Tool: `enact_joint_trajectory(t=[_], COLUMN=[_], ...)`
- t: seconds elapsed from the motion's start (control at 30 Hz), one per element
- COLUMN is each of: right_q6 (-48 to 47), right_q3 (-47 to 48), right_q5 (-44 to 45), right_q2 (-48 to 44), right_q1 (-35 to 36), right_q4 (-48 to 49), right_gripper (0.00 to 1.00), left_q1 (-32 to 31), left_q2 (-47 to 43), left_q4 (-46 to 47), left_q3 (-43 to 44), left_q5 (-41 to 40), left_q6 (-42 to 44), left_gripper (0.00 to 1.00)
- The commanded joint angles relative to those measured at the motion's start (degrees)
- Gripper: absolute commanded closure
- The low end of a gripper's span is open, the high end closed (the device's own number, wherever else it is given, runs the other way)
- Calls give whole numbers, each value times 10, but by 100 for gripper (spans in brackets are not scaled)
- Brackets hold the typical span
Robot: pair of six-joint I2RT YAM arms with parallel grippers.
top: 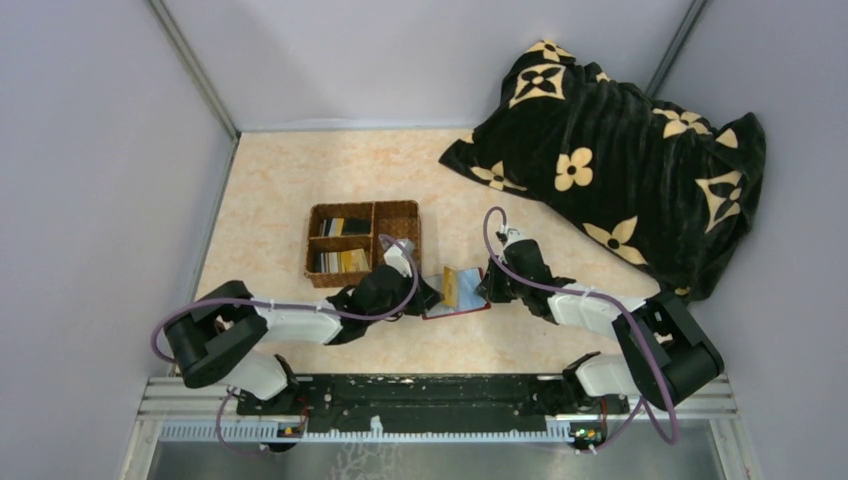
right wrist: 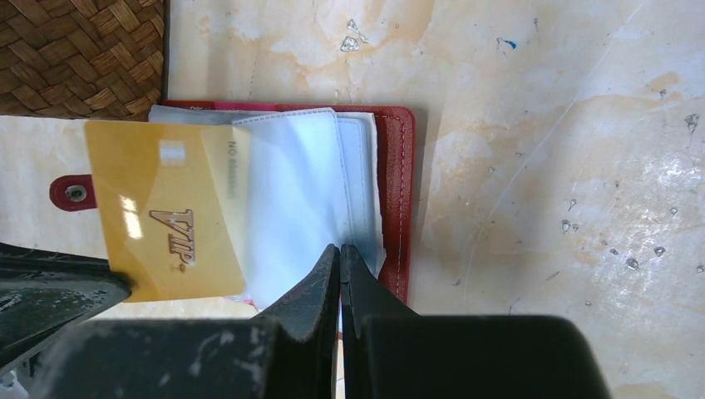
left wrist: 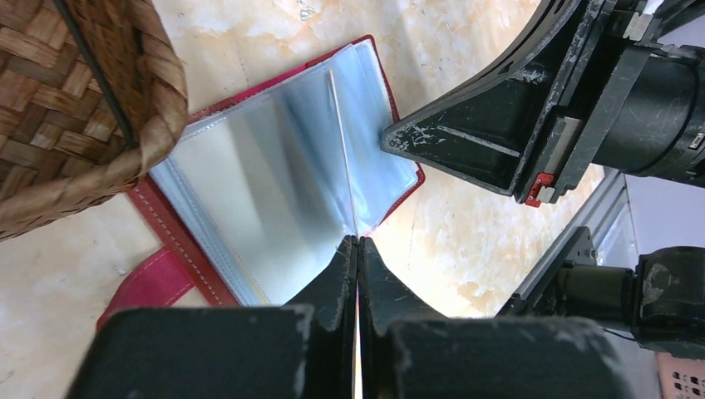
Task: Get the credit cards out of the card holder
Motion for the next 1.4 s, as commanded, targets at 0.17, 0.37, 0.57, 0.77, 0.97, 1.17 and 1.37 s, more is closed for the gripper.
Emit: enact_joint_trajectory(t=[0.17, 0.37, 0.57, 0.77, 0.97, 1.17, 1.37], right_q6=[-7, -13, -15, -4, 65, 127, 135], right_q3=[-16, -18, -25, -59, -75, -62, -5], right_q5=[22, 17, 12, -22, -65, -124, -146], right_q2=[27, 22, 6, -126, -343, -406, -401], right_q1=[5, 5, 5, 5, 5, 4, 4], right_q4=[-78, -74, -64, -29, 20, 95, 140], right_gripper=[100, 100, 100, 100, 93, 29, 30], left_q1=[-2, -2, -2, 0, 19, 41, 56], left_q2=[-61, -96, -156, -231, -336, -376, -361], left_q4=[-69, -84, -72, 0, -69, -102, 24], left_q3=[-21, -23, -39, -74, 15, 96, 39], left_q5=[6, 23, 38, 43, 16, 42, 136], left_q6=[27, 55, 103, 103, 114, 83, 12], left_gripper=[100, 100, 100, 100, 100, 100, 100])
